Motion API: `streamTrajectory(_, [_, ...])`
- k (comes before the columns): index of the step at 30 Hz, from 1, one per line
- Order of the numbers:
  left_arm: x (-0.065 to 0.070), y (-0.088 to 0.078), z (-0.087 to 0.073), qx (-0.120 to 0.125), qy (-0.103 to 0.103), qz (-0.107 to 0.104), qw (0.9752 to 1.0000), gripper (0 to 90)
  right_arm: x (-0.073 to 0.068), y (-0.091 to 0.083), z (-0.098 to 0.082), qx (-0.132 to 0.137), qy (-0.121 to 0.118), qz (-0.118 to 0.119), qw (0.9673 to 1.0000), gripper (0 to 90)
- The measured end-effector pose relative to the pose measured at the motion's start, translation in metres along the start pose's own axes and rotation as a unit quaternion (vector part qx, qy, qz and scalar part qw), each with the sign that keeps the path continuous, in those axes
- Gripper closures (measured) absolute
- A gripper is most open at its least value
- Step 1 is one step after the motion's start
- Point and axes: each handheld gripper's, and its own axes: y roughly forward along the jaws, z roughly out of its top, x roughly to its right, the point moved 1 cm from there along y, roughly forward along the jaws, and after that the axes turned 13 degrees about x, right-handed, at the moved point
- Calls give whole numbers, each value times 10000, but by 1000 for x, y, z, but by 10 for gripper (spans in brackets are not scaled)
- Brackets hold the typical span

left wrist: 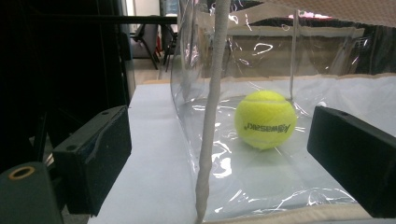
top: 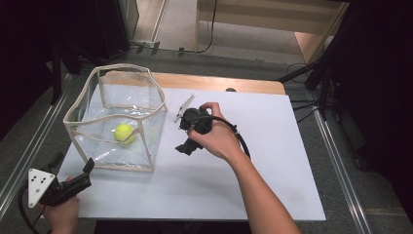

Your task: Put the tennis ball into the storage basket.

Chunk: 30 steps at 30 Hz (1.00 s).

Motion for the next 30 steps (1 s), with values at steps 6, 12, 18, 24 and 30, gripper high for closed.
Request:
streamTrajectory(6, [0,0,0,-1,1,-1,10000,68,-6,2,-16,64,18,22,10000,0])
streamTrajectory(12, [0,0,0,1,4,-5,10000,68,-9,3,-36,138,158,28,9998,0])
streamTrajectory(18, [0,0,0,-2,24,-11,10000,68,-13,1,-57,232,305,-61,9992,0])
streamTrajectory(24, [1,0,0,0,25,-7,10000,68,-14,-4,-74,414,388,-164,9983,0])
streamTrajectory(30, [1,0,0,-1,27,-13,10000,68,-13,-15,-92,686,582,-334,9954,0])
